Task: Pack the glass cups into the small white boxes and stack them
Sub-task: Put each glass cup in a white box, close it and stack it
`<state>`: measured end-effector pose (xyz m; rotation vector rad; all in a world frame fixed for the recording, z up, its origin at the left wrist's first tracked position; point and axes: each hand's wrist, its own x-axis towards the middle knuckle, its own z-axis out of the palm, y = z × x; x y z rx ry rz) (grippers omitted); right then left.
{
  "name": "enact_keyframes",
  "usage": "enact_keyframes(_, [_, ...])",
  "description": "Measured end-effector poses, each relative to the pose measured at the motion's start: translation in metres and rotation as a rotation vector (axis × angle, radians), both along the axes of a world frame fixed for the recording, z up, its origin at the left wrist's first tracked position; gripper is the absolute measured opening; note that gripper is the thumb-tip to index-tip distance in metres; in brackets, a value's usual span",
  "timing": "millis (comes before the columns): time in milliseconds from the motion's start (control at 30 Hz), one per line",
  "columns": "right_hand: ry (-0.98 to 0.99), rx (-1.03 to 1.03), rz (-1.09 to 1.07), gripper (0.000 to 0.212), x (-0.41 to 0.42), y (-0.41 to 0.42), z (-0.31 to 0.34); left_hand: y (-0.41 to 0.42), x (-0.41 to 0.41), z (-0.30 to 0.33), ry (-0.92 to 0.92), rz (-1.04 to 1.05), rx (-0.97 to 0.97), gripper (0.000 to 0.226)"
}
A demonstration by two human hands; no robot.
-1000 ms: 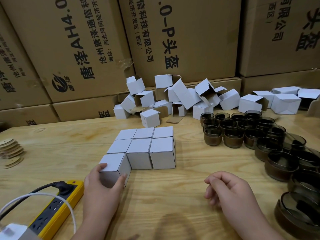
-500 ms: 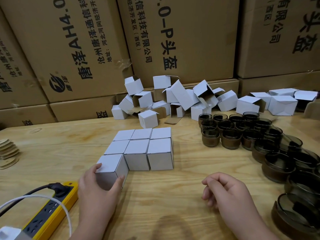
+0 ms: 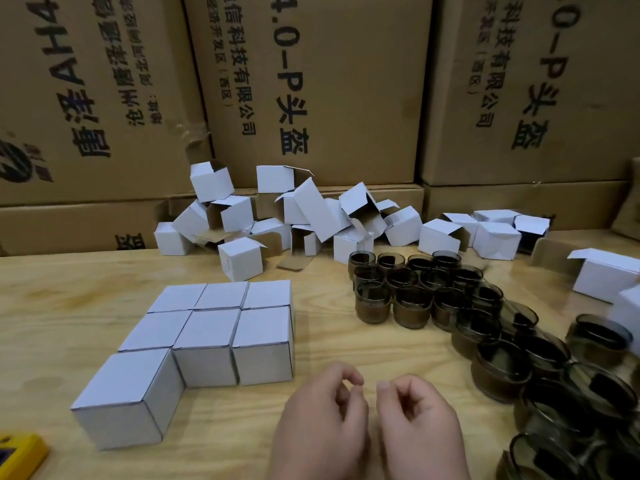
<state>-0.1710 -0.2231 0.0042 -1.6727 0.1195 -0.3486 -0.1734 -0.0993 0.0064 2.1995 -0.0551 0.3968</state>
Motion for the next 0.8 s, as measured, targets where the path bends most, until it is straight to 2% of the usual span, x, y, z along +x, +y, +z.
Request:
enact_keyframes(100, [-0.148,-0.118,-0.098,0.031,-0.004,0.012,0.004,-0.013,0.033,0.000,0.086,-0.016,-0.157,0.013])
enact_keyframes(200, [-0.237,-0.161,-0.135,0.017,0.012,0.016,0.020,-0.022,0.047,0.002,0.182,-0.107,-0.372,0.021])
enact_keyframes(267, [-0.260,-0.153,-0.085,0.012,0.035,0.020,0.039,-0.021,0.053,0.000,0.163,-0.103,-0.471,0.025])
enact_keyframes(367, [-0.300,-0.184,-0.036,0.024,0.086,0.028,0.063,-0.016,0.059,-0.004,0.071,-0.032,-0.577,0.012])
enact_keyframes(433, [-0.274,-0.286,-0.036,0.027,0.125,0.030,0.072,-0.016,0.061,-0.003,0.075,-0.038,-0.619,0.008])
enact_keyframes(533, [-0.175,-0.519,-0.027,0.010,0.184,0.025,0.079,-0.021,0.059,0.007,0.124,-0.089,-0.692,0.007])
enact_keyframes(667, [0.037,-0.842,0.002,0.031,0.248,0.018,0.084,-0.021,0.061,0.016,0.168,-0.067,-0.788,0.011])
enact_keyframes(800, [0.157,-0.928,0.021,0.039,0.281,0.023,0.086,-0.019,0.066,0.010,0.213,-0.073,-0.796,0.038])
